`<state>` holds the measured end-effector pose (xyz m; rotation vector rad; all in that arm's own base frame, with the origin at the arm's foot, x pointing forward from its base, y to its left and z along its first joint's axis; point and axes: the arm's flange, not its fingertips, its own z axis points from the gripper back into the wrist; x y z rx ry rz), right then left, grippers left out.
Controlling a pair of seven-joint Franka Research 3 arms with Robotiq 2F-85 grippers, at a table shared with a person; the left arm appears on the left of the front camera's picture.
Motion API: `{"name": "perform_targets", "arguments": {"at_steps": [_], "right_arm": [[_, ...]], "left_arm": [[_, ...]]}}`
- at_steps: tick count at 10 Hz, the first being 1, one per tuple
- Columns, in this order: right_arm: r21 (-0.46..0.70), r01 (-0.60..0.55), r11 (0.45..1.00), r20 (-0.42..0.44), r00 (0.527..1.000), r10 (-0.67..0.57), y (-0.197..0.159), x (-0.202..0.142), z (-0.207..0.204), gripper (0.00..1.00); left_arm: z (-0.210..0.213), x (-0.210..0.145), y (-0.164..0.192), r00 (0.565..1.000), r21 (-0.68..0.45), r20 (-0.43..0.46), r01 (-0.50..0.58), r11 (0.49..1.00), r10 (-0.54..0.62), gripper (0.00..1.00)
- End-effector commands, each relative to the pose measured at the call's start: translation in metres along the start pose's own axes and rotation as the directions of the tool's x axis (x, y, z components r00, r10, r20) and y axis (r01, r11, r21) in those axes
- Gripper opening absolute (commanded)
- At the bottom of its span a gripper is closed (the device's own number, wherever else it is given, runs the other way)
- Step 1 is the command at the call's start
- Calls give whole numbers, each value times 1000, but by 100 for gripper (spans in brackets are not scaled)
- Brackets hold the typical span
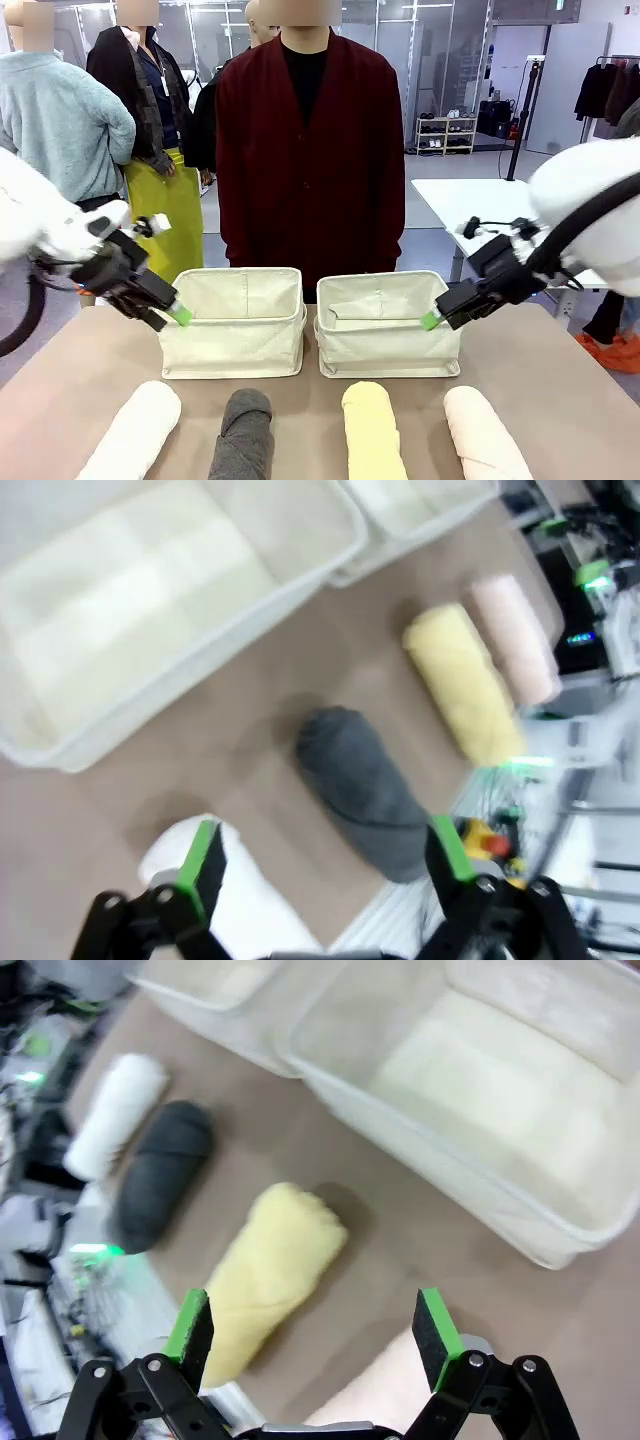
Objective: Divide the towels into two baskets.
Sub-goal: Pick up one hotel-folded towel and place it in the Fabric basket indicated by the person.
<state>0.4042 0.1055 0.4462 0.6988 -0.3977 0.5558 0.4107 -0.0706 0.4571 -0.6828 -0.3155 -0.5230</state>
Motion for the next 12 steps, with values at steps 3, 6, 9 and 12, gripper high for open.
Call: {"name": "perform_targets", "arguments": {"at_steps": [3, 6, 9, 12], "right_arm": [[401, 245, 883, 68, 953, -295, -66, -39, 63, 100], [419, 419, 806, 157, 840, -519, -128, -116, 162, 100], [454, 419, 786, 297, 761, -577, -137, -191, 236, 100], [466, 447, 764, 392, 669, -631, -144, -219, 255, 100]], "left_arm": [[71, -35, 85, 971, -351, 133, -141, 926, 198, 100], [157, -114, 153, 877, -405, 181, -345, 847, 444, 100], [216, -190, 196, 790, -461, 327, -345, 817, 518, 100], [224, -222, 215, 717, -472, 347, -423, 773, 604, 100]]}}
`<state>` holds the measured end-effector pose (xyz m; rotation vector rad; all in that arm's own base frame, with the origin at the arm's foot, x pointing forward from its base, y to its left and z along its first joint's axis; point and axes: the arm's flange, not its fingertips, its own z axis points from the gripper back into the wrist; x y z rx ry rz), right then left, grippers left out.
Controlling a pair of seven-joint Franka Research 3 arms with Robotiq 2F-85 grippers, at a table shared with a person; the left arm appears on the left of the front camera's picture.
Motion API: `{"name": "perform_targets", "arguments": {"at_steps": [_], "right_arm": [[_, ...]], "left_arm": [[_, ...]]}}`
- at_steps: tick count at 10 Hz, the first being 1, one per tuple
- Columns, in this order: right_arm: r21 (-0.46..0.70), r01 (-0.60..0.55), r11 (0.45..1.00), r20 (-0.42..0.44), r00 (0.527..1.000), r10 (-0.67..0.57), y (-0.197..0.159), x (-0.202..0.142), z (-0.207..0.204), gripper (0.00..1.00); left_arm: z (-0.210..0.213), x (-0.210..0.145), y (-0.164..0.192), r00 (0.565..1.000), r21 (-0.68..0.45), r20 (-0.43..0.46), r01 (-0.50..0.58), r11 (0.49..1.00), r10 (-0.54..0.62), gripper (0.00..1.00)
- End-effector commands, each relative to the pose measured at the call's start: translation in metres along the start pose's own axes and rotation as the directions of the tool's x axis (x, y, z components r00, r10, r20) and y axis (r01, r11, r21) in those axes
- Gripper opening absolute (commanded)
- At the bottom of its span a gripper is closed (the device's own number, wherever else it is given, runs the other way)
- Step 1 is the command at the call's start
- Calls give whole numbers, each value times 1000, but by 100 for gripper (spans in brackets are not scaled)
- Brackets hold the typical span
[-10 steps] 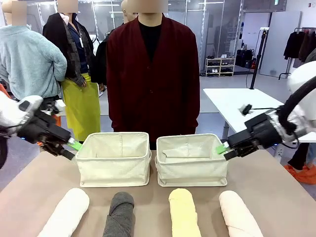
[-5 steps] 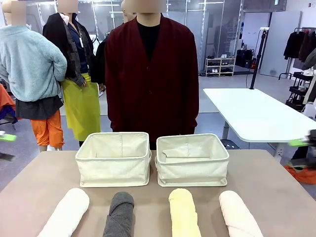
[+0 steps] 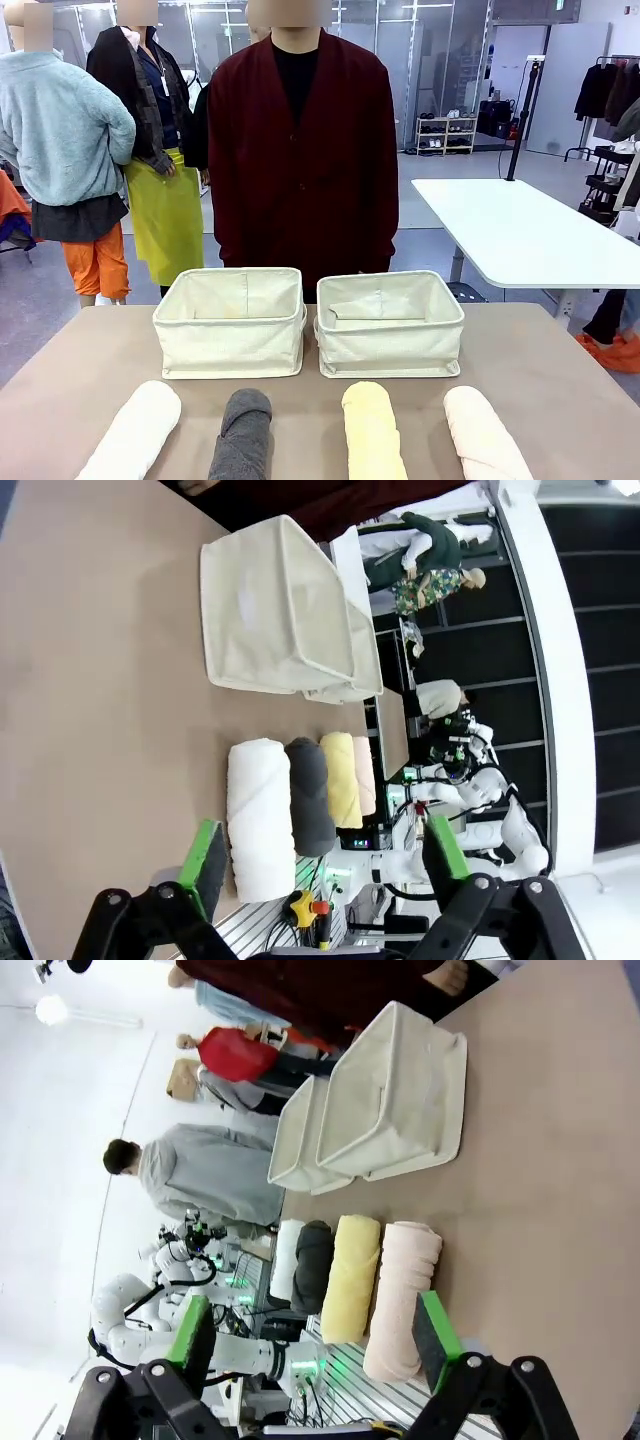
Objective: Divide the towels into two baskets.
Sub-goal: Pick up one hotel-folded towel and place it in the Fabric basket indicated by the person.
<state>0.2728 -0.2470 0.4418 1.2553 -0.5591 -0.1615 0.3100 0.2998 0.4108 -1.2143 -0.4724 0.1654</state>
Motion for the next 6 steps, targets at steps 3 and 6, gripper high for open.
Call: {"name": "perform_targets", "arguments": {"at_steps": [3, 6], "right_arm": [[-2, -7, 1000, -34, 999, 7, 1, 2, -9, 100], [-2, -7, 1000, -34, 999, 7, 1, 2, -9, 100]], "left_arm": [[-6, 2, -10, 1000, -2, -18, 25, 1000, -25, 100], [-6, 2, -10, 1000, -2, -18, 25, 1000, -25, 100]]}}
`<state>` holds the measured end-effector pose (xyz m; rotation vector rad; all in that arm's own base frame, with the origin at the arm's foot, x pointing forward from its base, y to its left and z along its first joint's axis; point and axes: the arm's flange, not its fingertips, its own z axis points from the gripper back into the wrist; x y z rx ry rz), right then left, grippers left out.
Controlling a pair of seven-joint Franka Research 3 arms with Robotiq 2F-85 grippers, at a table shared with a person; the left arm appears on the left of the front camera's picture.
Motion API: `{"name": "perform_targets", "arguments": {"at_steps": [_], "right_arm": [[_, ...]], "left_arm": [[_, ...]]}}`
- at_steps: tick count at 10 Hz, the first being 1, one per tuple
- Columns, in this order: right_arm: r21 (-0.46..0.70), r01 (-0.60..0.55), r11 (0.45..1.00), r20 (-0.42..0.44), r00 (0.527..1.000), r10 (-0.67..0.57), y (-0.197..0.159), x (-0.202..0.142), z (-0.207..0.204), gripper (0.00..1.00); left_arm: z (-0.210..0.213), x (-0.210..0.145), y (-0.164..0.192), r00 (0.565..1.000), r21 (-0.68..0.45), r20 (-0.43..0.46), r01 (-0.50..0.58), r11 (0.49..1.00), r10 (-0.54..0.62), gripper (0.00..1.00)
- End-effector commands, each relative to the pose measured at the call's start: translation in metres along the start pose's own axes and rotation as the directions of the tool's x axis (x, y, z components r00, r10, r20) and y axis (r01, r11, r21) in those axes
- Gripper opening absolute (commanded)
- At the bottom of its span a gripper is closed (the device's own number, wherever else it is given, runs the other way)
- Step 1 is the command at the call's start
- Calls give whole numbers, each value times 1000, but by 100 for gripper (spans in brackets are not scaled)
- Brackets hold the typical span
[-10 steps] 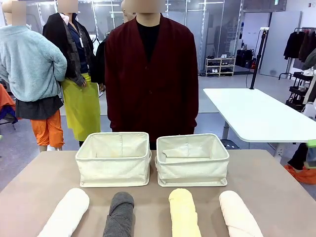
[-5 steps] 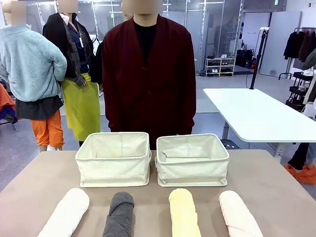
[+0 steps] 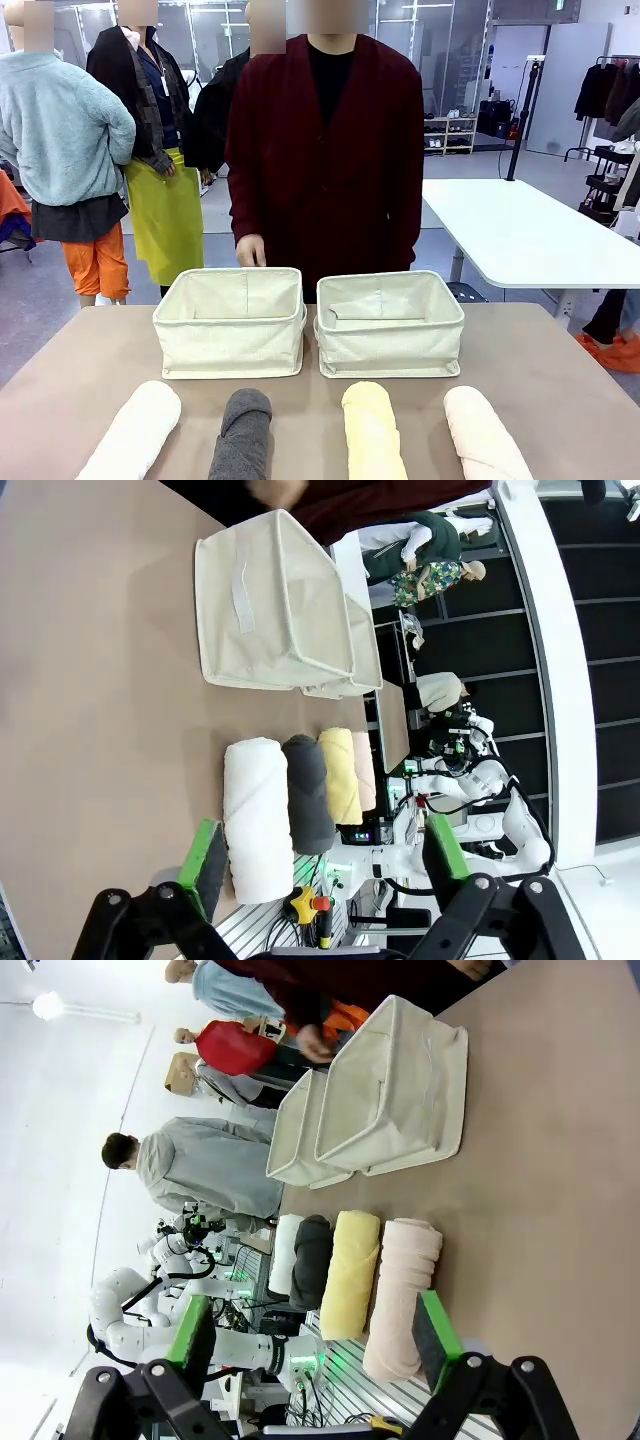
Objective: Divide the towels into two baskets.
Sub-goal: Pick up one hotel-folded towel and place it in the Fabric basket indicated by the person.
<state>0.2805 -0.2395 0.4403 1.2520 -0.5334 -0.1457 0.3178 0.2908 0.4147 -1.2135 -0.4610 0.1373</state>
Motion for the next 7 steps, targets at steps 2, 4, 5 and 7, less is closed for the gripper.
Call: {"name": "perform_targets", "arguments": {"at_steps": [2, 4, 5, 7], "right_arm": [[2, -8, 1000, -6, 1000, 8, 2, -1, 2, 100], [2, -8, 1000, -6, 1000, 8, 2, -1, 2, 100], [2, -8, 1000, -6, 1000, 8, 2, -1, 2, 100], [2, -8, 1000, -6, 1000, 8, 2, -1, 2, 100]], "left_arm": [[4, -3, -4, 1000, 0, 6, 10, 1000, -10, 100], [4, -3, -4, 1000, 0, 6, 10, 1000, -10, 100], [4, -3, -4, 1000, 0, 6, 10, 1000, -10, 100], [4, -3, -4, 1000, 0, 6, 10, 1000, -10, 100]]}}
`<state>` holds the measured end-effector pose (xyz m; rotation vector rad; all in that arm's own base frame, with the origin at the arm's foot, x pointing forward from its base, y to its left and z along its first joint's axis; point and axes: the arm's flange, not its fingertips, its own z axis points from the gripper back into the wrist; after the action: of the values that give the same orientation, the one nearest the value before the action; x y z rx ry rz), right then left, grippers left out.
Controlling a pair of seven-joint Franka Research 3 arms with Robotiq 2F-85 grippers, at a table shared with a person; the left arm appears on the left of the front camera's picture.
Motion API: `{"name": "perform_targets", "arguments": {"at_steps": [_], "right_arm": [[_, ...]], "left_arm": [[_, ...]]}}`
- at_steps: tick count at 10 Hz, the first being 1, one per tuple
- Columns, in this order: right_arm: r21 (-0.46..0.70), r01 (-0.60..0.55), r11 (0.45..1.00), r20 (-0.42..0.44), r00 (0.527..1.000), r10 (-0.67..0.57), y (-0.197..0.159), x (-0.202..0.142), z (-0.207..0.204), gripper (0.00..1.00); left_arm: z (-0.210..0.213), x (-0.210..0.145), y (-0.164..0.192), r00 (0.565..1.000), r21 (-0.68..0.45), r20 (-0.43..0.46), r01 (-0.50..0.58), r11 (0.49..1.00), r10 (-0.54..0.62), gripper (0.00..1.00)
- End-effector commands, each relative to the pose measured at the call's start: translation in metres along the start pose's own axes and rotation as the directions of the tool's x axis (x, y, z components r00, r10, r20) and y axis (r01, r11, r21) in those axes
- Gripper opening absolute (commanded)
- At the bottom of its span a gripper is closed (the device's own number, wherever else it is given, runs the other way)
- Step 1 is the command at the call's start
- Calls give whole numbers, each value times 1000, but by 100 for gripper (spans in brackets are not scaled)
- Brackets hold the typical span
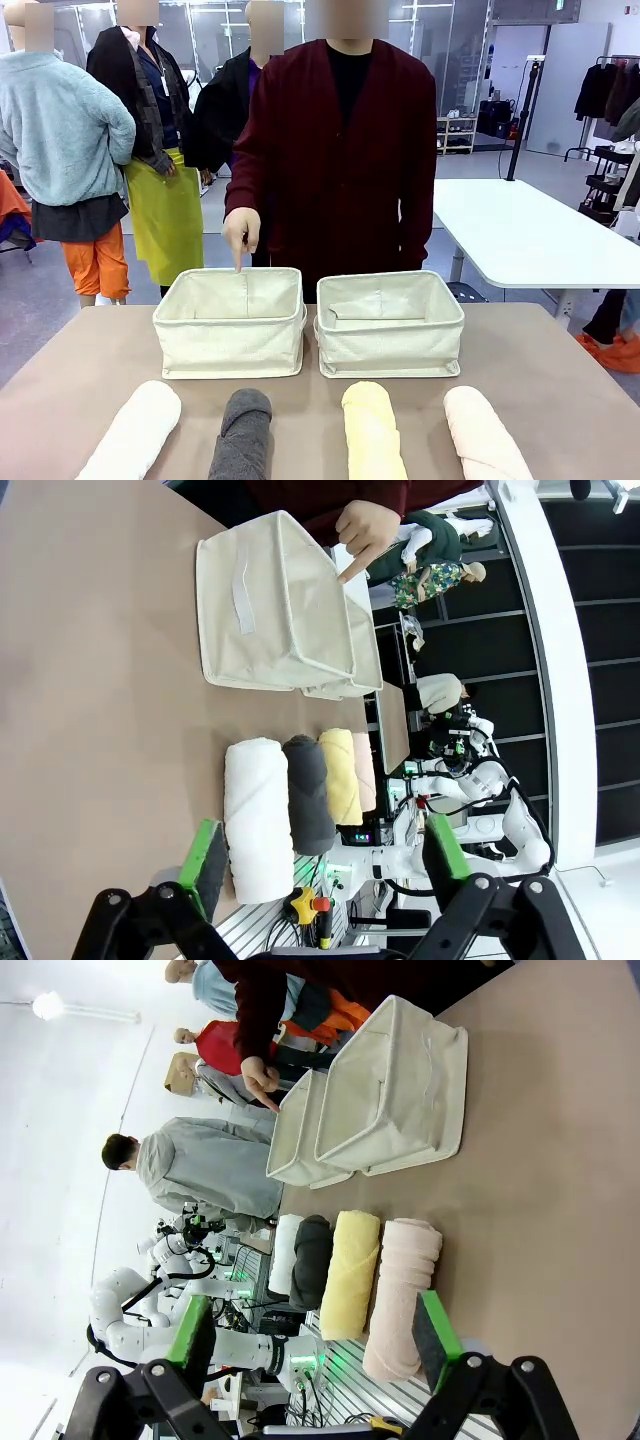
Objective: Divide the towels into two baskets.
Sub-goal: Pick up one hotel-folded towel and place it in the Fabric basket indicated by the person.
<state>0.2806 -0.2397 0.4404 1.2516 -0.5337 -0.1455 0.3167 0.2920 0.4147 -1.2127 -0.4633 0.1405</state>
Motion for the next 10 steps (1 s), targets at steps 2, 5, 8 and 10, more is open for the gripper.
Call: {"name": "perform_targets", "arguments": {"at_steps": [2, 5, 8, 10], "right_arm": [[2, -8, 1000, -6, 1000, 8, 2, -1, 2, 100], [2, -8, 1000, -6, 1000, 8, 2, -1, 2, 100], [2, -8, 1000, -6, 1000, 8, 2, -1, 2, 100], [2, -8, 1000, -6, 1000, 8, 2, -1, 2, 100]], "left_arm": [[-13, 3, -23, 990, 8, -102, 96, 995, -95, 100], [-92, -1, -96, 880, 252, -437, 317, 914, -185, 100], [-182, -28, -132, 770, 417, -631, 440, 795, -96, 100], [-234, -60, -140, 722, 482, -691, 484, 730, -22, 100]]}}
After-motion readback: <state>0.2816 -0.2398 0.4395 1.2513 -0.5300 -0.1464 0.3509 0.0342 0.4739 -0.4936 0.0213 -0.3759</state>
